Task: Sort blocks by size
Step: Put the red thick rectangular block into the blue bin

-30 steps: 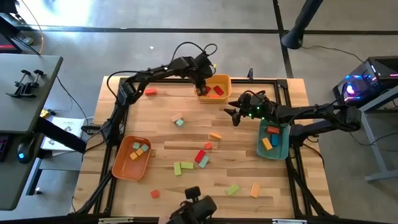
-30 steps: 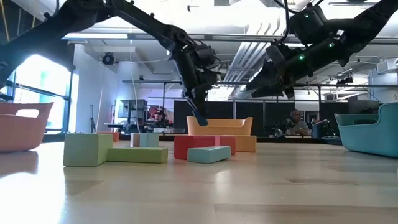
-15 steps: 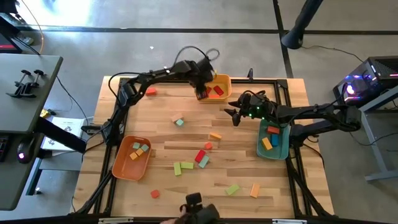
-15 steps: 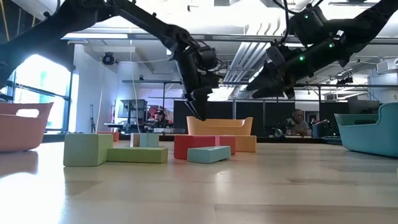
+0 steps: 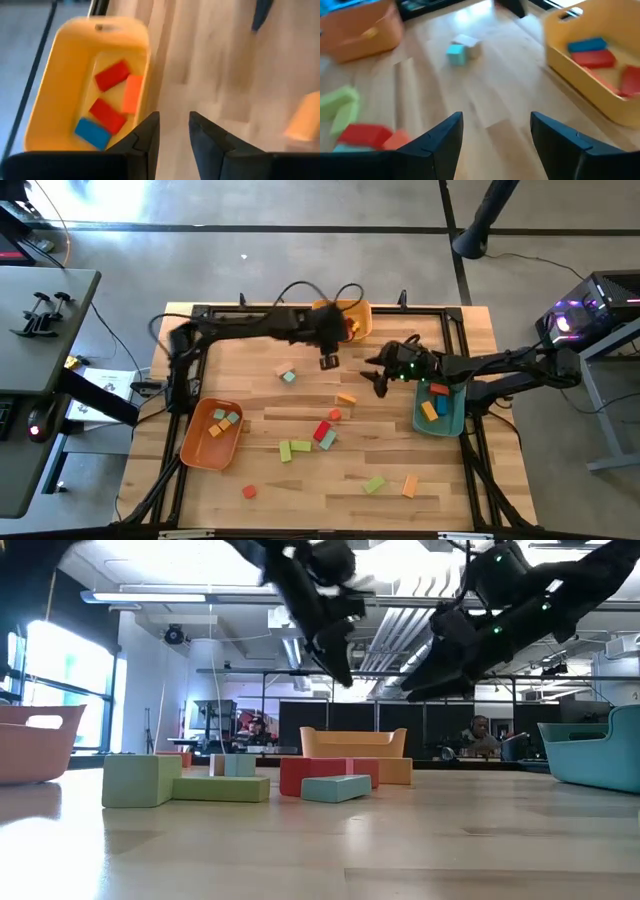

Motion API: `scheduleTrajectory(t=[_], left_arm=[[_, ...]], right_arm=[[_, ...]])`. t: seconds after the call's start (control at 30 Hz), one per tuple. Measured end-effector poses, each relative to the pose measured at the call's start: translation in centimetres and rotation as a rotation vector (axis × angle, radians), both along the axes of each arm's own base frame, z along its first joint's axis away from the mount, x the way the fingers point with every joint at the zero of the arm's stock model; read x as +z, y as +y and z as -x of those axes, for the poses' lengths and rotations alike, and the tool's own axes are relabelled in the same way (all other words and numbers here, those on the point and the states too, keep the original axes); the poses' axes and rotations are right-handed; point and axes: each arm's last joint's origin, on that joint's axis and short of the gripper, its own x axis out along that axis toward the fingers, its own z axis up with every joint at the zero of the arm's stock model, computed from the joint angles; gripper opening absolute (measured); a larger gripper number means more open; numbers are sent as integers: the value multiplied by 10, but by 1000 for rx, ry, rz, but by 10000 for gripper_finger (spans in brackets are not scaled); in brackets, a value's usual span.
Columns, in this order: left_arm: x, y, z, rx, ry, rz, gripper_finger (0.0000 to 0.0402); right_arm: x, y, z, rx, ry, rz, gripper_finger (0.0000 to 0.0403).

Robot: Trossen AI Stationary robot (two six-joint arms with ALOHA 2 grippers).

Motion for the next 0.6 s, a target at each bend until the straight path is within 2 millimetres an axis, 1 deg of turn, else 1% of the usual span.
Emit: scheduleTrajectory(t=[0.1,0.13,0.2,0.27,0.4,0.5,0.6], left_arm=[[-5,-29,17,-91,-174,10,78],[-10,-39,24,-128,-216,9,76],[-25,-57,39,-183,-247,-2,74],[-38,-70,53,-199,-276,-23,74],[-40,-86,75,-139,-391,-44,74],[-41,-91,87,-83,-400,-50,74],[-38,-95,94,-17,-423,-50,74]], right_arm=[[1,15,-3,70,0,57,226],[2,19,-4,95,-3,70,226],[2,30,-6,149,-9,97,226],[3,41,-7,205,-17,115,226],[-3,57,-10,287,1,118,226],[-10,69,-14,426,5,121,226],[-17,81,-21,504,-20,107,226]])
